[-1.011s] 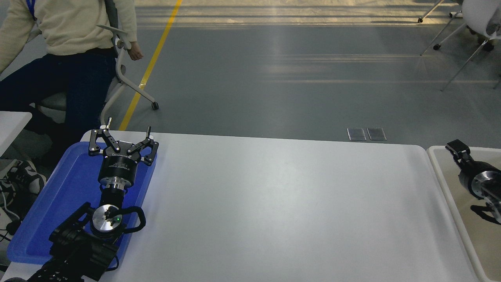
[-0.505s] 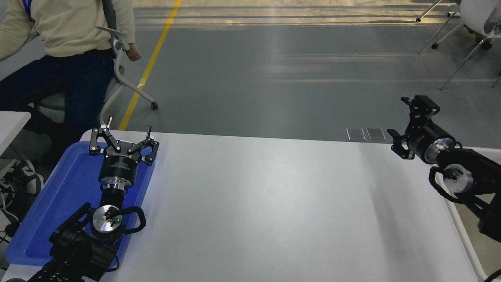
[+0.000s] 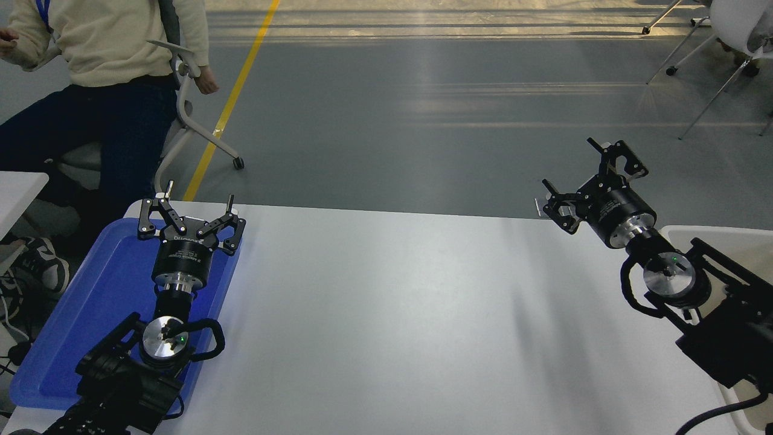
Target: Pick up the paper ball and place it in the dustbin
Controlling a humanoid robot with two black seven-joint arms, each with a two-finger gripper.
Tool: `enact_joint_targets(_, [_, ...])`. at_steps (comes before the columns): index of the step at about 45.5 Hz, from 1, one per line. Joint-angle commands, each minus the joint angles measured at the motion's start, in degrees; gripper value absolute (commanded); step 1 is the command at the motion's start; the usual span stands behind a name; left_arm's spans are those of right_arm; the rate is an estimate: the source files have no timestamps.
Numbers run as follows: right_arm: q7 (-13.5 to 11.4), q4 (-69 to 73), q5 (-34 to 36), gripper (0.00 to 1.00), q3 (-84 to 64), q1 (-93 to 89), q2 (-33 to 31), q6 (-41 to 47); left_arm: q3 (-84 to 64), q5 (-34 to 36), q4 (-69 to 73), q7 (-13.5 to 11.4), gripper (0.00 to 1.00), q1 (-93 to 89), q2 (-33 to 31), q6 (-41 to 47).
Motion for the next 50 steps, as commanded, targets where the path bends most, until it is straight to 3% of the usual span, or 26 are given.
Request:
enact_joint_targets(1, [-0.01,-0.58,1.61,1.0,4.38,-4.21,5.6,5.21,0.0,0.0,0.0,0.0,1.0,0.0,-0.01,-0.06])
enact_joint_targets(31, [-0.27,-7.26,1.52,1.0,5.43,-9.31,4.64,15.23,0.0,0.0,0.0,0.0,1.0,0.0,-0.01,-0.06])
enact_joint_targets(50, [-0.54,-9.02,1.52,1.0,5.26,-9.31,2.97,16.38,0.0,0.0,0.0,0.0,1.0,0.0,0.08,-0.06])
